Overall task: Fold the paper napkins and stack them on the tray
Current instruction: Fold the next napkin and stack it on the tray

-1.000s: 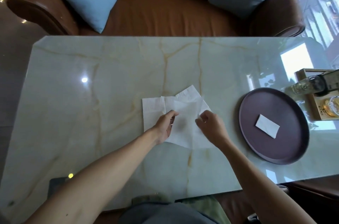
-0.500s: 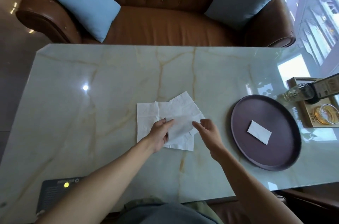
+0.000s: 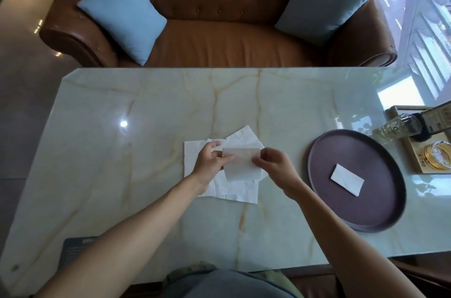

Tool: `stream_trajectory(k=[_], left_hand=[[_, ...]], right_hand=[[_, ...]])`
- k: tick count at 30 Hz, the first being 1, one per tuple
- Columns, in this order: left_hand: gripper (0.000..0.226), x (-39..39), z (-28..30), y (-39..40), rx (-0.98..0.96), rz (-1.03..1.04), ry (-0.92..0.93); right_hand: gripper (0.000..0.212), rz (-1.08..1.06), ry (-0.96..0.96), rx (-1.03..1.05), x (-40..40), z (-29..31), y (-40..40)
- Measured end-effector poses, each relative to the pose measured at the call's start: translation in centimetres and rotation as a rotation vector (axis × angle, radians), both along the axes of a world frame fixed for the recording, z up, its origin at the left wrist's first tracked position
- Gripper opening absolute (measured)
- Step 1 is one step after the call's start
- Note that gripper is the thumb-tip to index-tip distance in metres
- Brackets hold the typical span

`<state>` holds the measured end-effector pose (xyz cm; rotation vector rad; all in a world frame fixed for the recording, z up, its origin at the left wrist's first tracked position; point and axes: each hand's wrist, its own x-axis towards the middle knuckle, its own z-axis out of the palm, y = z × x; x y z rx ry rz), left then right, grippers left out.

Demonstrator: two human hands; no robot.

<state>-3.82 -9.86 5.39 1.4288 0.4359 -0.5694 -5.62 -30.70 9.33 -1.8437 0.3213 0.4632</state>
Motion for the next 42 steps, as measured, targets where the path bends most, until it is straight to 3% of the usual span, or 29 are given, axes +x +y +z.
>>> stream_trajectory(k=[3,6,11,14,16,21,25,31,42], left_hand=[[0.072,0.5,0.2,0.2,0.073,-0.087,-0.117],[0.053,0.8,1.0,0.0,0.186,-0.179,-0.2],[0.029,0.9,1.2,0.5,0.373,-0.365,-0.298],[0.013,1.0,2.0,0.7,0.458,-0.41,-0.367],[0.011,1.1,2.4,0.7,0.496,-0.437,-0.399],[0.011,1.4,2.9,0.5,0.596,-0.473,-0.498],[0.011,1.6,3.8,0.3,0.689,-0.559,-0.589],[0.023,2.1,5.4,-0.7,0.622,-0.704,-0.553],[0.019,2.1,5.8,0.3,0.505,-0.591,-0.483]], right_hand=[[0.021,-0.015,-0.017,-0.013,0.6,0.5,-0.3],[0.015,-0.016,-0.023,-0.002,0.7,0.8,-0.3],[0.011,0.067,-0.078,-0.158,1.1,1.2,-0.6],[0.032,0.097,-0.093,-0.194,1.2,1.6,-0.5],[0.039,0.132,-0.116,-0.228,1.4,1.7,-0.3],[0.006,0.192,-0.18,-0.419,2.0,1.8,-0.2],[0.008,0.248,-0.238,-0.499,2.0,2.1,-0.3],[0.008,0.334,-0.272,-0.478,2.6,3.1,-0.4],[0.013,0.368,-0.1,-0.434,3.2,2.3,-2.6]])
